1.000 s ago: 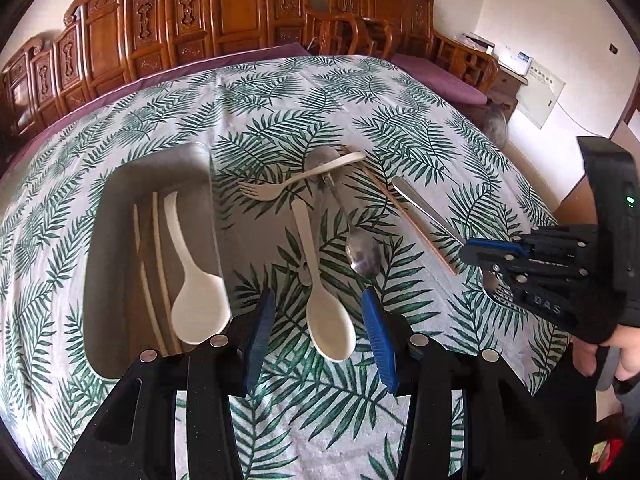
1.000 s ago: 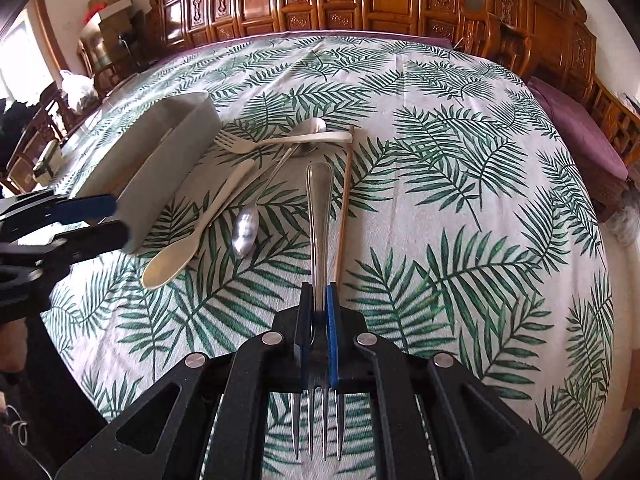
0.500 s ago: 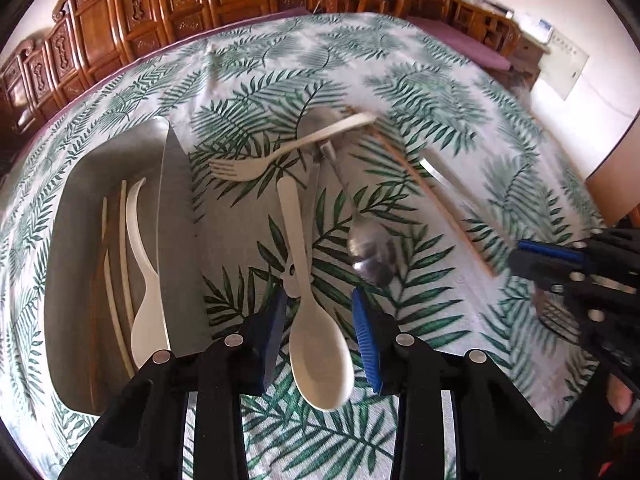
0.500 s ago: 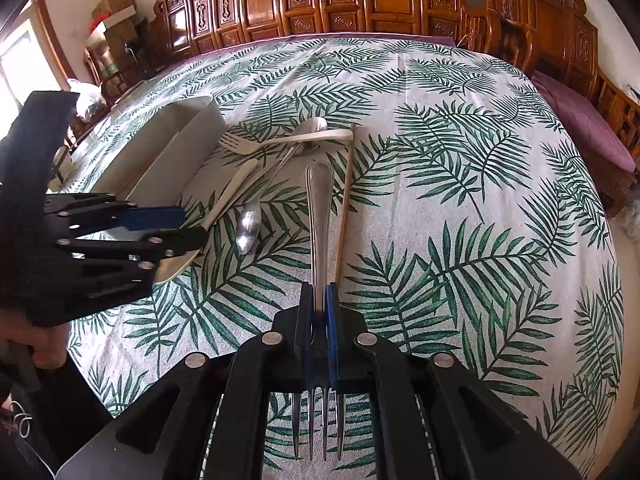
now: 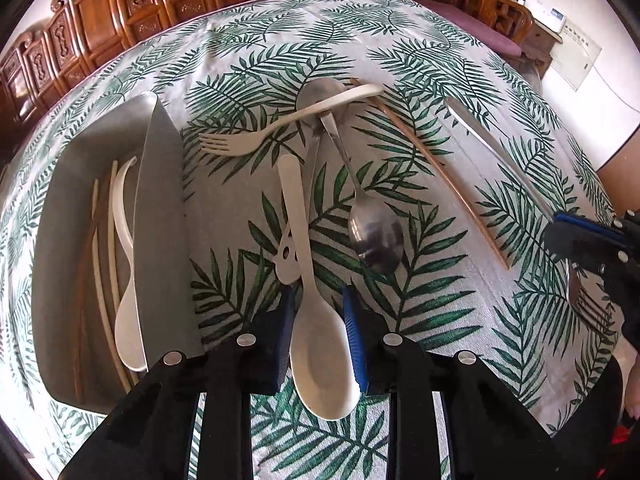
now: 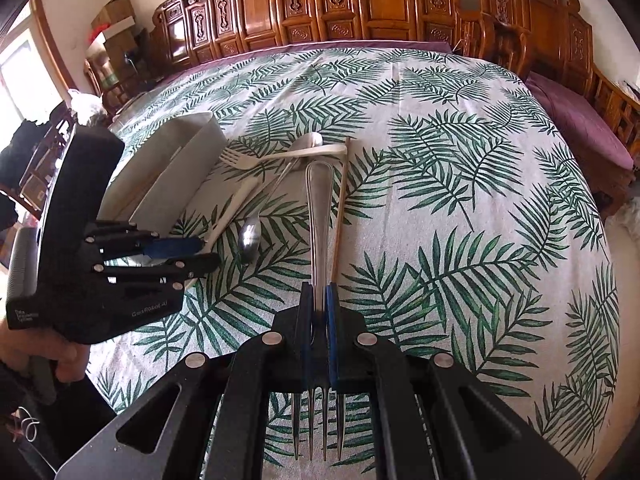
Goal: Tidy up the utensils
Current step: 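Grasp a white plastic spoon with the left gripper while the right gripper lifts the fork, then carry the white spoon into the grey tray and open the left gripper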
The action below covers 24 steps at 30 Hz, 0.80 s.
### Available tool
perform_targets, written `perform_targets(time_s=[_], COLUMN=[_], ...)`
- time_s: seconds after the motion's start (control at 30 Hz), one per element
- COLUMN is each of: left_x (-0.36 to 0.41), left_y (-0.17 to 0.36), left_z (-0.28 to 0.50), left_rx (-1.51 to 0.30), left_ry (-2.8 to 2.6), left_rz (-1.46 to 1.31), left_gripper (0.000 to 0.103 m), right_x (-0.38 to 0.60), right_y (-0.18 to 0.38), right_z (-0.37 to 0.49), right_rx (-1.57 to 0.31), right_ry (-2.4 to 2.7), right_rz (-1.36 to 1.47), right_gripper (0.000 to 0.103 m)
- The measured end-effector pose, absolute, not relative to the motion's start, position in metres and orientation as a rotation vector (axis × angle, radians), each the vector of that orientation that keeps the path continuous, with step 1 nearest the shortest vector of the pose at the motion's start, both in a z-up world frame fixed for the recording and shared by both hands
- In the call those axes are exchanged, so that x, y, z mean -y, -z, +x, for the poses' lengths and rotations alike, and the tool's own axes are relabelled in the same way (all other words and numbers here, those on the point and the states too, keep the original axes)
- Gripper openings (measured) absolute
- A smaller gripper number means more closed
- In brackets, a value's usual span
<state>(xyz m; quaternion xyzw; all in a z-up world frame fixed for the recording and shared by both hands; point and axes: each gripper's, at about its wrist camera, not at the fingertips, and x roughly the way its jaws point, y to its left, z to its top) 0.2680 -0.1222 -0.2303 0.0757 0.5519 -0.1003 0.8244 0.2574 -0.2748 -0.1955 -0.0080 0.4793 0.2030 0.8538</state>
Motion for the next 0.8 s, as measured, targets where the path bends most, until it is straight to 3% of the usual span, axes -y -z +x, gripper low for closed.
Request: perform_targets(time_s=[0.27, 0.33, 0.8], left_x=[0.121, 0.119, 0.121], left_y=[0.23, 0.23, 0.23], left_z=[0.261, 0.262, 0.273], left_rx=[-1.169, -1.165, -1.175], left_ry=[0.22, 0.205, 0.205], left_rz=[0.149, 0.132, 0.147], left_gripper=[0.021, 0.01, 0.007], right_x=[0.272, 0.272, 0.272], right_y=[0.195, 0.194, 0.195], right_z=[0.256, 0.256, 0.255], right_rx=[-1.004, -1.002, -1.007], right_ry=[-0.434, -0.436, -0.433], right_rz=[-0.018, -0.016, -0.016], right_gripper=[0.008, 0.008, 0.008])
